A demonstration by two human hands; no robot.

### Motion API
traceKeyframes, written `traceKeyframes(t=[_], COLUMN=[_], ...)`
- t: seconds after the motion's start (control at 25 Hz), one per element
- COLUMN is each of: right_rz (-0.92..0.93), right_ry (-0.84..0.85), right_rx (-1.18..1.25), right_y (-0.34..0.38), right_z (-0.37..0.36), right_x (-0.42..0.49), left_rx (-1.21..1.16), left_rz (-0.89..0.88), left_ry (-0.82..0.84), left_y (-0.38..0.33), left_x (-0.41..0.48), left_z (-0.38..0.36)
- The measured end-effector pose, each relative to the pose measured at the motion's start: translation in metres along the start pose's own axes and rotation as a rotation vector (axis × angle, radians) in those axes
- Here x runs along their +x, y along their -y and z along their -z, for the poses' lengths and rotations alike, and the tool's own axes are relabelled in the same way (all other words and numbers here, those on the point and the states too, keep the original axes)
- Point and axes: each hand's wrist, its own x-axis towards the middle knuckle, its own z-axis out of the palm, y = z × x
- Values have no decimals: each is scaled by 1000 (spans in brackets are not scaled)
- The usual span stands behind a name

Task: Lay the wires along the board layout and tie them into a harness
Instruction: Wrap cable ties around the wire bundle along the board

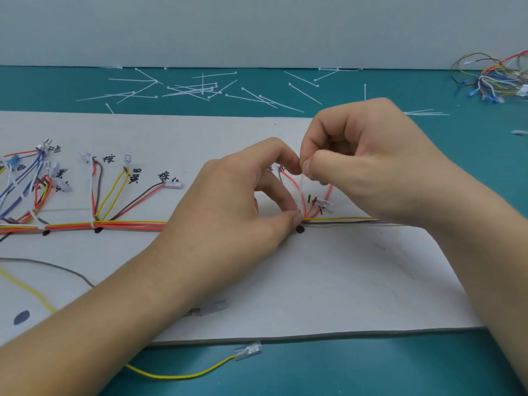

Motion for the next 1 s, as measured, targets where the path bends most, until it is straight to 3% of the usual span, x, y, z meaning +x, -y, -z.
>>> traceKeyframes(t=[0.48, 1.0], right_rz=[-49, -233], right_ry=[-161, 195], right_rx=[-54, 93], right_y=[-4, -2], right_z=[-9, 5], right_x=[3, -3], left_rx=[69, 21], left_rz=[0, 37], left_ry=[19, -14], left_y=[-2, 1], left_x=[-1, -5], left_z=[-2, -4])
